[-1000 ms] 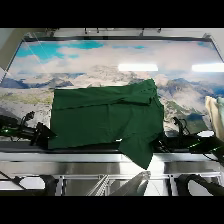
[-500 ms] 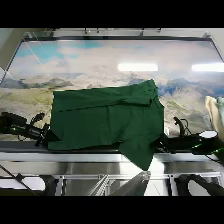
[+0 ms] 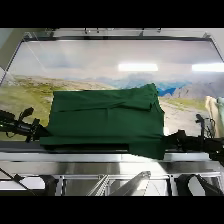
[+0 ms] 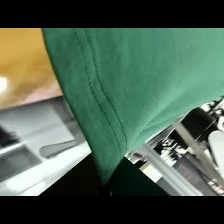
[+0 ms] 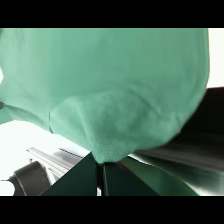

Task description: Fold the shirts.

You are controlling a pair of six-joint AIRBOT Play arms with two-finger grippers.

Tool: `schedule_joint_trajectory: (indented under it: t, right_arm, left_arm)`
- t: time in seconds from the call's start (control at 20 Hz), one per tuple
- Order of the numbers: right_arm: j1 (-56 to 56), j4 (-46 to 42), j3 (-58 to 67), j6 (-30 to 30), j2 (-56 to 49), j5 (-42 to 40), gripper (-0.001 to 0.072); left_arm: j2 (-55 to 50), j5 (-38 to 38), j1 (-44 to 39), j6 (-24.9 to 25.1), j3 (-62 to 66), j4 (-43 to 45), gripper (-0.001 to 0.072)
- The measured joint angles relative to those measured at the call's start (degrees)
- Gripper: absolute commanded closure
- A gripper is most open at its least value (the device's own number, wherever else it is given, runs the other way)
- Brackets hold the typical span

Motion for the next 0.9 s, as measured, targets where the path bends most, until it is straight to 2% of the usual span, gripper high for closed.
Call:
schedule_joint_trajectory:
  t: [0.25, 0.45, 0.65, 0.9]
  right_arm:
    - [-1.6, 6.0, 0.0, -0.6, 2.6, 1.3, 0.0691]
    - [2.0, 12.5, 0.3, -3.1, 0.7, -5.7, 0.0691]
    - [8.6, 20.6, 3.5, -9.2, -7.1, -16.1, 0.0691]
    - [16.4, 28.2, 13.3, -17.5, -22.7, -26.2, 0.069]
  left_arm:
    - [0.3, 3.2, -1.6, -1.1, 7.2, 1.4, 0.069]
    - [-1.5, 5.4, -4.3, -1.8, 14.5, 1.8, 0.0689]
    - [-7.3, 6.8, -7.9, -3.9, 23.1, 1.8, 0.0689]
    - [-17.6, 7.3, -12.2, -5.4, 34.3, 1.8, 0.0692]
